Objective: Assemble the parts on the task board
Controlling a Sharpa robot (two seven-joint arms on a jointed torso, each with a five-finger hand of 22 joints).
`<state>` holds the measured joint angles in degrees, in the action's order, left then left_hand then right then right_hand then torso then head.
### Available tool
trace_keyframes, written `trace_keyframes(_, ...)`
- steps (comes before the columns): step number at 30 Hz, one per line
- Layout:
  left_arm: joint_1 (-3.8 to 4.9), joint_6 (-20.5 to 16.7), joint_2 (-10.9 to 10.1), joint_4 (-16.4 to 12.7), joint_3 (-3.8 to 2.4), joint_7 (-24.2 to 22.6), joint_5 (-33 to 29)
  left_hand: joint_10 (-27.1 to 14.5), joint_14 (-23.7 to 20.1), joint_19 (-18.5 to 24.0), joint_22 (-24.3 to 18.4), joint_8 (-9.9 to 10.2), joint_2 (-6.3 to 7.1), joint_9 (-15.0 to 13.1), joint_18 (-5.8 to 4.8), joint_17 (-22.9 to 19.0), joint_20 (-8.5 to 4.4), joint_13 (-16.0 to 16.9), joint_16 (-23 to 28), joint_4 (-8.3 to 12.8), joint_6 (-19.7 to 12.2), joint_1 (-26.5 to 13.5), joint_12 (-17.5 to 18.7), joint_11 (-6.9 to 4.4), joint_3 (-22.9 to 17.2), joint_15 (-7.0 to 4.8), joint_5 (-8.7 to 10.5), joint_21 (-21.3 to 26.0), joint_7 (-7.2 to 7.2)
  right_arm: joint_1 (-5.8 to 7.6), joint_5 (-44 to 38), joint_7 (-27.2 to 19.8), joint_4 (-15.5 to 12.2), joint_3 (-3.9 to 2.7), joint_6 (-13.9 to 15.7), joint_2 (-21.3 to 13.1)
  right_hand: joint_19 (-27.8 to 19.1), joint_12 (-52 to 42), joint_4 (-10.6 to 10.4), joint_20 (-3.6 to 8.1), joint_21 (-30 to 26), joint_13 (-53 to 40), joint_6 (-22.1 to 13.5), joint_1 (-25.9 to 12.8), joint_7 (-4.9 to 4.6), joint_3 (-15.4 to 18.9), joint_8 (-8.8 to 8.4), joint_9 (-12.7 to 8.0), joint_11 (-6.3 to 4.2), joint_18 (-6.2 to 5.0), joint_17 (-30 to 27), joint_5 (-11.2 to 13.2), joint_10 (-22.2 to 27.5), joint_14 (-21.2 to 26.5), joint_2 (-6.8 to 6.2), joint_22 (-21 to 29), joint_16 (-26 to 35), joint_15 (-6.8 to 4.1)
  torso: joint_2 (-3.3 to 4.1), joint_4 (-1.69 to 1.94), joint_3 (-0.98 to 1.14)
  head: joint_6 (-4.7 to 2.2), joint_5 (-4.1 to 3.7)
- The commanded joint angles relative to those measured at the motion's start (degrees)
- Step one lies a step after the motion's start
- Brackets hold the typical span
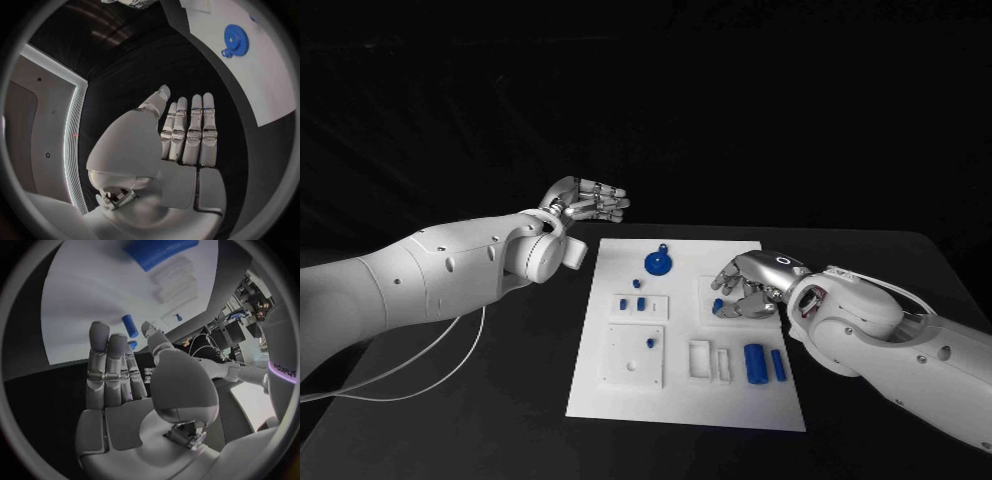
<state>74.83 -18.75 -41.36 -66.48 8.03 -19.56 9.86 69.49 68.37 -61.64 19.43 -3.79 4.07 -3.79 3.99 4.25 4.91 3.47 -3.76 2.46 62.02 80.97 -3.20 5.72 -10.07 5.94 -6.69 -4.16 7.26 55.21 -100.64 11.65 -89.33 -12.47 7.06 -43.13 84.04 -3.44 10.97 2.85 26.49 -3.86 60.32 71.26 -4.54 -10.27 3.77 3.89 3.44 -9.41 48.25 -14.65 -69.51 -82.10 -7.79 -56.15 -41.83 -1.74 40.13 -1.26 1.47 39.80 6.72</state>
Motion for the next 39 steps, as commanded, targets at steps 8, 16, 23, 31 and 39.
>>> trace_keyframes(8, 0.00, 0.86, 0.04, -0.20, -0.04, -0.64, -0.33, -0.49, -0.23, 0.27, -0.30, 0.19, -0.48, 0.07, -0.19, -0.03, -0.15, -0.08, 0.24, -0.46, -0.21, 0.15, -0.13, 0.08, 0.12, -0.11, -0.09, -0.27, 0.11, -0.08, -4.50, 1.58, 1.07, 1.47, 0.02, 1.54, 2.19, -0.01, 2.96, 1.04, 1.24, 0.14, 3.24, -3.31, -0.36, -11.94, -0.20, -0.04, -0.89, -0.11, 0.33, 3.98, -3.32, -0.50, -0.25, -0.04, -0.29, -0.93, 0.00, -0.04, 0.05, 0.27, -0.02)
trace_keyframes(16, 0.00, 0.94, 0.03, -0.17, -0.04, -0.56, -0.33, -0.49, -0.23, 0.27, -0.30, 0.19, -0.48, 0.07, -0.19, -0.03, -0.15, -0.08, 0.24, -0.46, -0.21, 0.15, -0.13, 0.08, 0.12, -0.11, -0.09, -0.27, 0.11, -0.09, -4.96, 1.73, 1.43, 2.19, 0.26, 2.11, 2.23, -0.07, 2.79, 1.42, 2.56, 0.08, 6.68, -3.61, -0.61, -18.60, -0.07, 0.12, -1.40, 0.38, 0.65, 7.71, -5.44, -0.70, 0.52, -0.56, -0.33, -1.29, 0.00, -0.07, 0.04, 0.53, -0.05)
trace_keyframes(23, 0.00, 1.02, 0.07, -0.12, -0.04, -0.48, -0.33, -0.47, -0.20, 0.23, -0.35, 0.18, -0.60, 0.07, -0.19, -0.03, -0.18, -0.08, 0.24, -0.51, -0.12, 0.19, -0.13, 0.06, 0.06, -0.12, -0.11, -0.32, 0.07, -0.10, -5.27, 1.88, 1.41, 2.55, 1.14, 2.39, 2.27, -0.12, 2.30, 1.86, 3.68, -0.17, 9.73, -2.79, -0.11, -22.17, -0.04, 0.75, -2.18, 0.87, 1.05, 9.38, -7.56, -0.83, 1.25, -1.08, -0.35, -1.78, -0.02, -0.06, 0.04, 0.59, 0.03)
trace_keyframes(31, 0.00, 1.08, 0.10, -0.05, -0.03, -0.45, -0.33, -0.47, -0.20, 0.23, -0.35, 0.18, -0.60, 0.07, -0.19, -0.03, -0.18, -0.08, 0.24, -0.51, -0.12, 0.19, -0.13, 0.06, 0.06, -0.12, -0.11, -0.32, 0.07, -0.12, -6.51, 2.82, 1.37, 2.78, 2.83, 2.53, 2.24, -0.19, 2.98, 2.62, 5.01, -1.38, 12.13, -2.34, 0.27, -27.50, -0.04, 2.55, -2.92, 1.61, 1.62, 9.76, -10.06, -0.88, 2.16, -1.90, -0.31, -2.42, -0.03, -0.06, 0.04, 0.80, 0.04)
trace_keyframes(39, 0.00, 1.19, 0.12, 0.14, -0.03, -0.41, -0.33, -0.42, -0.18, 0.23, -0.37, 0.19, -0.72, 0.07, -0.19, -0.03, -0.19, -0.08, 0.24, -0.58, -0.07, 0.18, -0.13, 0.04, 0.02, -0.14, -0.10, -0.35, 0.07, -0.13, -6.14, 3.67, 0.65, 2.83, 5.52, 2.09, 2.29, -0.19, 3.15, 2.88, 5.76, -3.05, 12.48, -3.09, 0.53, -30.10, -0.05, 4.73, -3.15, 1.79, 1.87, 9.42, -10.77, -1.09, 1.58, -2.29, -0.12, -2.64, -0.03, -0.05, 0.04, 0.93, 0.15)
